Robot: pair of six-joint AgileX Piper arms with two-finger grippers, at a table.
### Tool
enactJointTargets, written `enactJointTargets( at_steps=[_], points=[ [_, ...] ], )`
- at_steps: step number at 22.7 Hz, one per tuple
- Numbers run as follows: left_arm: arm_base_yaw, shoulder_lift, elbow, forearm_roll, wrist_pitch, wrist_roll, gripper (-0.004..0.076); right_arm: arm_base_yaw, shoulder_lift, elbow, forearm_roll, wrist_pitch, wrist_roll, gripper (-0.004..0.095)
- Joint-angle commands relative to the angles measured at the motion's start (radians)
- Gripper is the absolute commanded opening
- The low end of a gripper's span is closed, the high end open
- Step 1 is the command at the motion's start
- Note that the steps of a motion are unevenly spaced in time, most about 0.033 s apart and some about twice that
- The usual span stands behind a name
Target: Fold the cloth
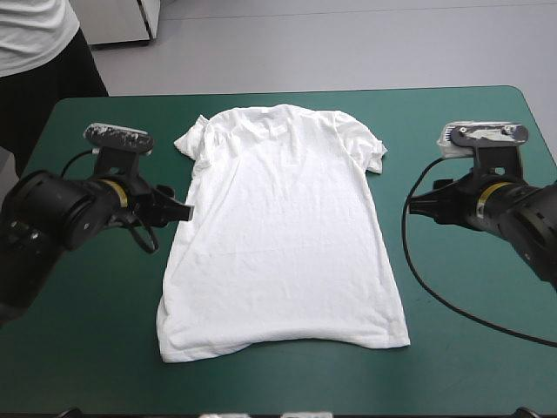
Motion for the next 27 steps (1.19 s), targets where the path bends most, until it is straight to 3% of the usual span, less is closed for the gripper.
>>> enactJointTargets(
  at_steps=[1,4,7,12,16,21,27],
  points=[
    [0.092,0.083,-0.141,-0.051,-0.037,0.049,0.0422,-0.052,-0.006,-0.049,-0.022,-0.032,-0.05,0.0486],
    [0.261,0.204,-0.264,-0.234,-0.034,0.19,0.0422,-0.051,0.034,-0.051,-0.019,-0.042,-0.071,0.0486],
    [0.323,0.335,-0.333,-0.262,0.011,0.234,0.0422,-0.051,0.102,-0.052,0.002,-0.055,-0.073,0.0486],
    [0.329,0.51,-0.343,-0.26,0.014,0.248,0.0422,-0.056,0.209,-0.085,0.019,-0.049,-0.085,0.0485],
    [0.333,0.607,-0.343,-0.269,-0.021,0.252,0.0422,-0.148,0.284,-0.175,0.097,-0.051,-0.127,0.0458],
    [0.333,0.675,-0.343,-0.288,-0.05,0.274,0.0422,-0.234,0.325,-0.23,0.194,-0.056,-0.197,0.0454],
    [0.334,0.748,-0.345,-0.303,-0.071,0.285,0.0422,-0.267,0.341,-0.23,0.202,-0.061,-0.232,0.0454]
  ],
)
